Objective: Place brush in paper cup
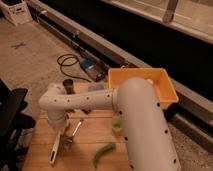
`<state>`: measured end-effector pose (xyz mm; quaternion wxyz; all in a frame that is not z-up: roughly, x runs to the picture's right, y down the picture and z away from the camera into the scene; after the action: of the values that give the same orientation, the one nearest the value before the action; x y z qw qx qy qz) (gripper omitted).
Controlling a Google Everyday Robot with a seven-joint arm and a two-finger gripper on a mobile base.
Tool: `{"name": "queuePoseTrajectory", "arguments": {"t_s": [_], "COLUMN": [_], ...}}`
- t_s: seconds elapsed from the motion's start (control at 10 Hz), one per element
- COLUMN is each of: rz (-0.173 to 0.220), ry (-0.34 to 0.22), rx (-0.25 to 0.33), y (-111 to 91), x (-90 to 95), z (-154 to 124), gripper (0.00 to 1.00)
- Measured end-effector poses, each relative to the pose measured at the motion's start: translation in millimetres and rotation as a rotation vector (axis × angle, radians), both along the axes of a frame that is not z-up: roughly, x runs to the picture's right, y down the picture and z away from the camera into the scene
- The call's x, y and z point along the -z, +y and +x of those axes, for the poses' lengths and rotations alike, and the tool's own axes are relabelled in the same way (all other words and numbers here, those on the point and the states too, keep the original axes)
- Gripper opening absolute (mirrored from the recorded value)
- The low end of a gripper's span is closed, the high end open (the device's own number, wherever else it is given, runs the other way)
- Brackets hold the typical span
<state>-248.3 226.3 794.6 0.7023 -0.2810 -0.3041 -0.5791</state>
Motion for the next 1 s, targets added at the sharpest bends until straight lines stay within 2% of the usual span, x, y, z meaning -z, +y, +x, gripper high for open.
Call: {"name": "queuePoseTrajectory", "arguments": {"t_s": [0.5, 0.7, 1.0], "rz": [0.11, 0.148, 0.174], "ry": [0.079, 0.148, 0.255], "rx": [-0.02, -0.043, -0.094], "y": [-47.2, -70.4, -96.8], "x": [14.5, 18.0, 24.8], "z": [24.9, 61.1, 115.1], "gripper": [0.0, 0.0, 0.0]}}
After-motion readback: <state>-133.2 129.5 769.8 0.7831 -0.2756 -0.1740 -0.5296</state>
